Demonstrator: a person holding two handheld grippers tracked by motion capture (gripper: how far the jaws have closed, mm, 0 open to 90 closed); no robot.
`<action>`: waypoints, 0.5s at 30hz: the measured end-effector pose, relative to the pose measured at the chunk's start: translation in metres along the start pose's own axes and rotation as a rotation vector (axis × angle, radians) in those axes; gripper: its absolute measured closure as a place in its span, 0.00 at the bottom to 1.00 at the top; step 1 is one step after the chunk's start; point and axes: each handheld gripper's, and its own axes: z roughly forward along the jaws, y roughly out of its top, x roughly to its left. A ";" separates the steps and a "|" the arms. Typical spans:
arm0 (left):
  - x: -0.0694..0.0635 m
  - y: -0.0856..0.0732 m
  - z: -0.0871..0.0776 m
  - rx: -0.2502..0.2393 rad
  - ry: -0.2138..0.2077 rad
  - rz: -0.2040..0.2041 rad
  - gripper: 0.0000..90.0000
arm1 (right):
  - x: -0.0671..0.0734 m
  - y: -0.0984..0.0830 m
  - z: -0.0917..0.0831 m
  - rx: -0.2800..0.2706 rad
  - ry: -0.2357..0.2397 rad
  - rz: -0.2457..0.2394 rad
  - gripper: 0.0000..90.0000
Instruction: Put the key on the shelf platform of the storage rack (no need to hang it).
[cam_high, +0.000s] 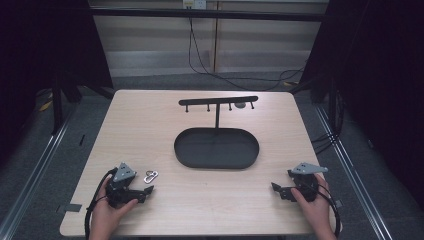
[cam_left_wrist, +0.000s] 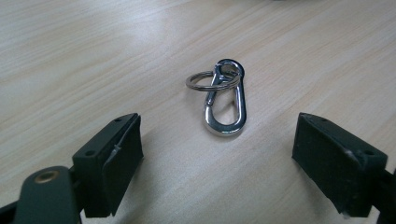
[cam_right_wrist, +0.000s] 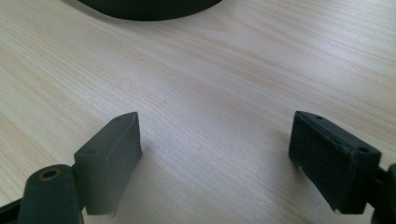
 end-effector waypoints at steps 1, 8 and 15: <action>0.000 0.000 0.000 0.000 0.001 -0.002 0.17 | 0.000 0.000 0.000 0.000 0.000 -0.001 0.18; -0.002 0.007 0.000 0.051 0.013 -0.018 0.20 | 0.000 0.000 0.000 0.000 0.000 -0.001 0.18; -0.006 0.023 -0.002 0.175 -0.037 -0.035 0.25 | 0.000 0.000 0.000 -0.002 0.001 -0.003 0.18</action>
